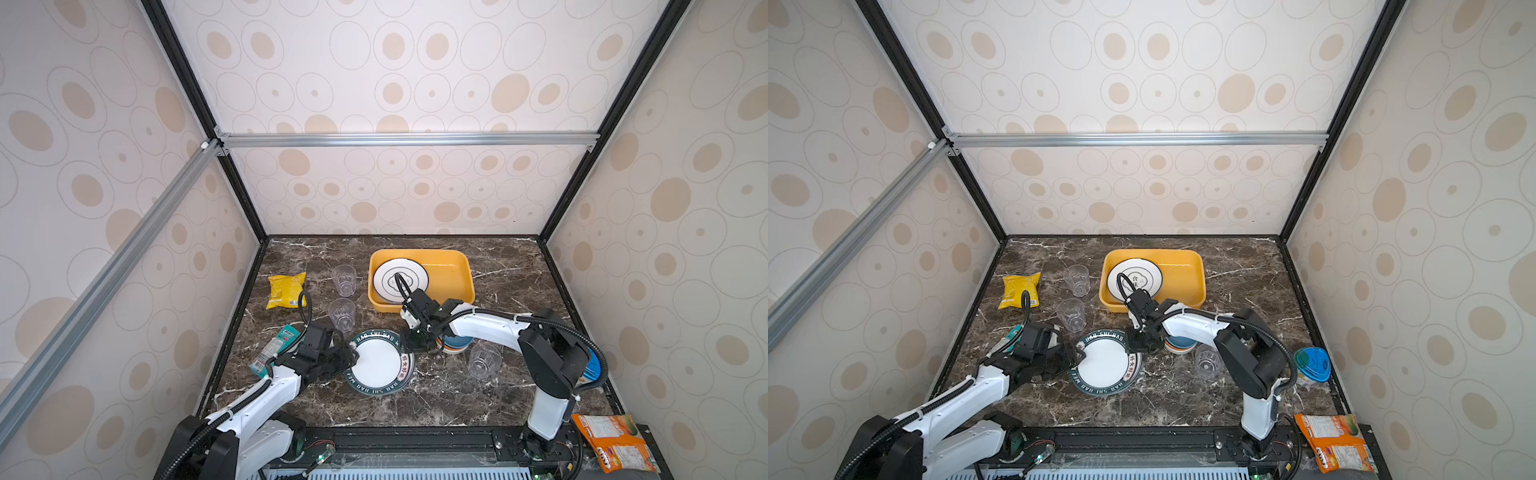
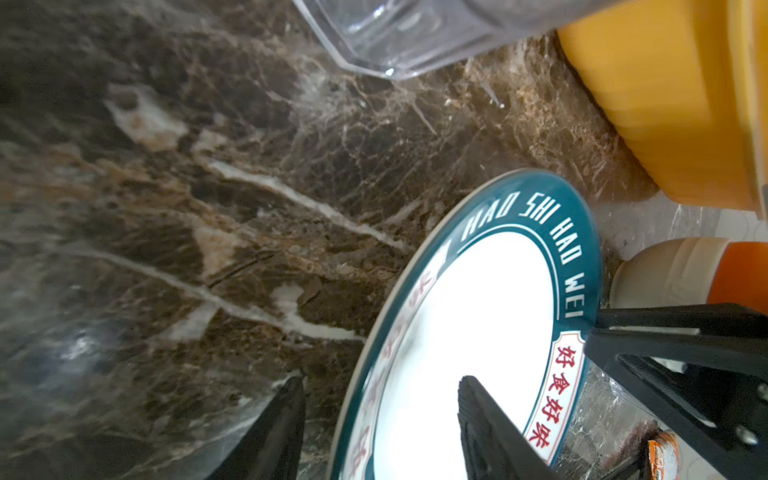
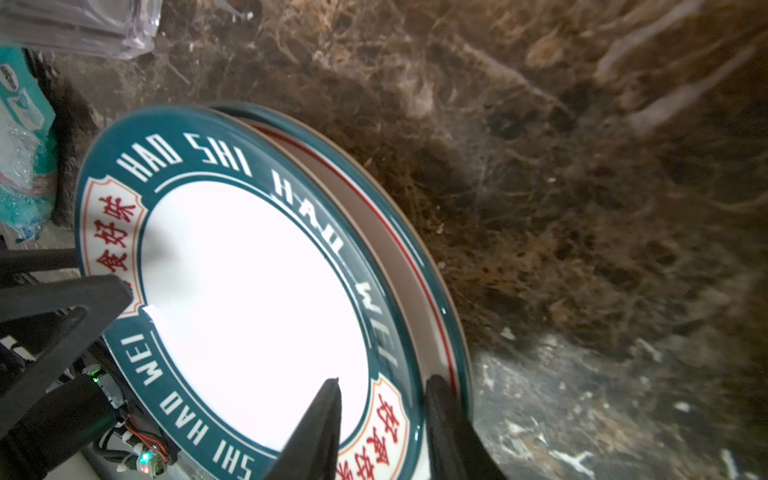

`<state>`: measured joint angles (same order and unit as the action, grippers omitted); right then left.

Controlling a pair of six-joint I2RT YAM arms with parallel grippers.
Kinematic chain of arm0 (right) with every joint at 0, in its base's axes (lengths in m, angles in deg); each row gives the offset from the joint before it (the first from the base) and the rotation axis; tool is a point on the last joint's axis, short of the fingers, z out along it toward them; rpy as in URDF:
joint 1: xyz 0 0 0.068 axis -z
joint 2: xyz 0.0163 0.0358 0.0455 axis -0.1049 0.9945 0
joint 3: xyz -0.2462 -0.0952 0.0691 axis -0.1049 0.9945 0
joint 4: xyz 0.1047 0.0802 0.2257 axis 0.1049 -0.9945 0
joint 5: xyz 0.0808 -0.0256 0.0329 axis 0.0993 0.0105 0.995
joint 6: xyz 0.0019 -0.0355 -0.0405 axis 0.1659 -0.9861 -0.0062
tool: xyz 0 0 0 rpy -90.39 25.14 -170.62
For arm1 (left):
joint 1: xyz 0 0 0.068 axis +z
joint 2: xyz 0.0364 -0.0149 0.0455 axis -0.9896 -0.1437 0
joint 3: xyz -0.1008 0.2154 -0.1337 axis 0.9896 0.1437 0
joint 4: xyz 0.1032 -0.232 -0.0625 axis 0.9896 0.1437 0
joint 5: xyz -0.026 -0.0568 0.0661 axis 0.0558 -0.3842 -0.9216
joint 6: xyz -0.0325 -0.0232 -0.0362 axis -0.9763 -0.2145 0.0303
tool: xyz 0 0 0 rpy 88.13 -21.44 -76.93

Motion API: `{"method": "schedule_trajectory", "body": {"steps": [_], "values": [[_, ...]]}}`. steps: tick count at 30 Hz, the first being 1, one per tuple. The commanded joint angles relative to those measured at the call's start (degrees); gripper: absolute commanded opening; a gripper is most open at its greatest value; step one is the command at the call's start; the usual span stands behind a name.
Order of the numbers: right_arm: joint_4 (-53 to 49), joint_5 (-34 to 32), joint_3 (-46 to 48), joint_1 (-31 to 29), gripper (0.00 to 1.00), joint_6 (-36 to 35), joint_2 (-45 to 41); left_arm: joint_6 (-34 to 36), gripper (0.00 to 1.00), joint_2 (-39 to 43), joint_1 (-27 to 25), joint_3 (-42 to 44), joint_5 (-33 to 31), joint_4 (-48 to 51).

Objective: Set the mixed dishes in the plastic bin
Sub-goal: 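Pinch the rim of the top teal-rimmed plate with the right gripper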

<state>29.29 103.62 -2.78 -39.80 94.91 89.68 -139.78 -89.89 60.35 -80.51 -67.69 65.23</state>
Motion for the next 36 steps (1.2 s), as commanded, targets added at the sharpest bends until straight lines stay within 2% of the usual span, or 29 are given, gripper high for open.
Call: {"method": "schedule_trajectory", "body": {"steps": [1, 4, 10, 19, 30, 36], "values": [[0.5, 0.9, -1.0, -0.8, 0.34, 0.1, 0.9, 1.1, 0.58, 0.8, -0.4, -1.3, -1.4, 1.9], [0.5, 1.1, -1.2, -0.8, 0.30, 0.0, 1.1, 1.2, 0.56, 0.9, -0.4, -1.3, -1.7, 2.2], [0.1, 0.6, -1.2, -0.8, 0.29, 0.0, 1.1, 1.4, 0.46, 1.0, -0.3, -1.5, -2.1, 3.1], [0.1, 0.5, -1.2, -0.8, 0.29, -0.1, 1.3, 2.8, 0.40, 2.5, -0.3, -2.8, -4.3, 7.0], [0.0, 0.4, -1.2, -0.8, 0.29, -0.1, 1.4, 1.7, 0.18, 2.9, -0.2, -1.1, -2.3, 4.3], [-0.3, 0.2, -1.5, -0.7, 0.29, -0.3, 1.5, 2.1, 0.11, 3.4, -0.1, -2.0, -2.5, 5.5]]}}
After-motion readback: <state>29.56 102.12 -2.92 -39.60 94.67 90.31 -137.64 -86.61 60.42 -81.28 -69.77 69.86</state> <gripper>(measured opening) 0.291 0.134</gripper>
